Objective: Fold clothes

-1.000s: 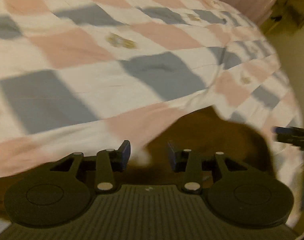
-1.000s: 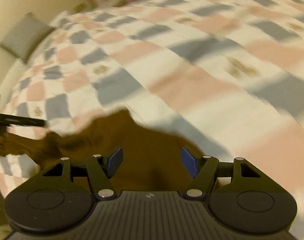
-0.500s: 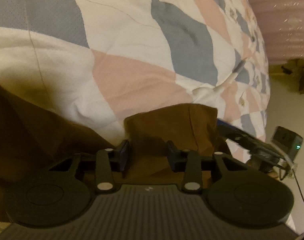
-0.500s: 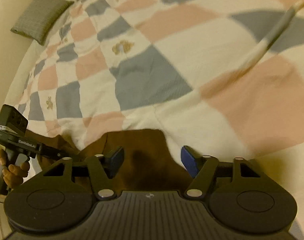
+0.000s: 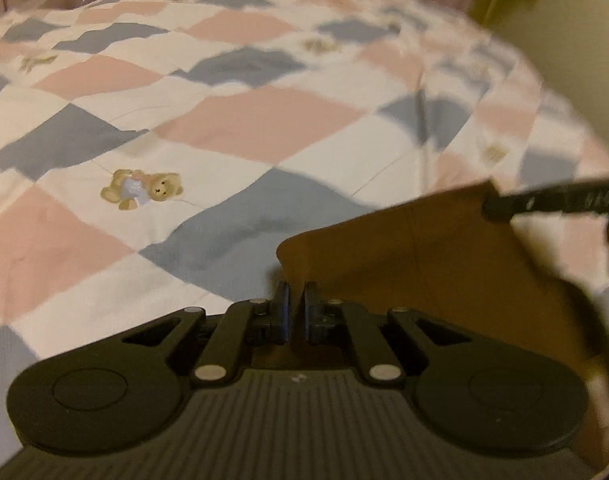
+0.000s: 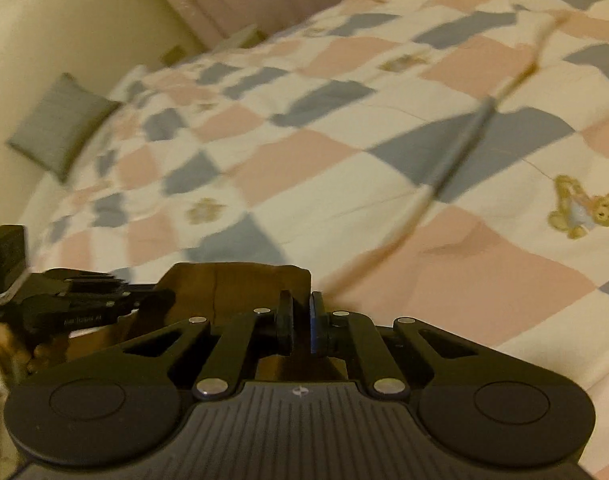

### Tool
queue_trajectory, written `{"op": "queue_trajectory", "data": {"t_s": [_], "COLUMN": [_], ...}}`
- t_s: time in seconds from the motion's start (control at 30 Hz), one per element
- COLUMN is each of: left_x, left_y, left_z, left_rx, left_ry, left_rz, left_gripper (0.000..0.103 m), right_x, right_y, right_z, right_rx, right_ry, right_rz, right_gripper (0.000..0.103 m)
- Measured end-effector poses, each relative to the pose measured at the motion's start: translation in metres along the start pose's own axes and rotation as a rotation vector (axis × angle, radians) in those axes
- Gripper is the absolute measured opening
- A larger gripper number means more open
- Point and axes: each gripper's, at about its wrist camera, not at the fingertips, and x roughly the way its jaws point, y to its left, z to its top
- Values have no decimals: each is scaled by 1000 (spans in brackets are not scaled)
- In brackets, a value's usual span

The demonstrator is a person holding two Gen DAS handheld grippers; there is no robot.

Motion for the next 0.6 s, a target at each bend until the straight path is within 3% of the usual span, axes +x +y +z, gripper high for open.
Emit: {"op": "queue_trajectory", "data": {"t_s": [0.03,0.1,0.13,0.17,0.27,0.37,0.47,0.53,0.6], "left_x": [13,24,23,22,-7,-58,-107,-133,-158], "left_y": [-2,-5,-7,-8,5,33,43,35,13], "left_z": [-1,-3,-4,-5,-6,-23,-70,-111,-164], "left_rx": [12,44,63,81,61,15,-16,-50,-99], "left_ry": [26,44,38,31,-46,-107,-63,0,95], "left_rz": [37,103,133,162,295,398,450,435,422], "left_gripper": [8,22,30,33,36,36,34,34,33], "right_x": [8,23,17,1,-68,-152,-222,-256,-281], "right_y": [-2,-7,-10,-12,-35,-55,-50,-37,-14], "right_z": [-1,-3,-3,-2,-10,-50,-124,-186,-251], "right_rx": [30,89,120,147,211,166,22,-39,-81], "right_ry": [19,55,26,-35,-211,-262,-173,-61,67], "right_rz": [-31,-93,-119,-161,-223,-318,-467,-504,-487], "right_gripper": [7,19,44,59,62,62,62,62,62]}}
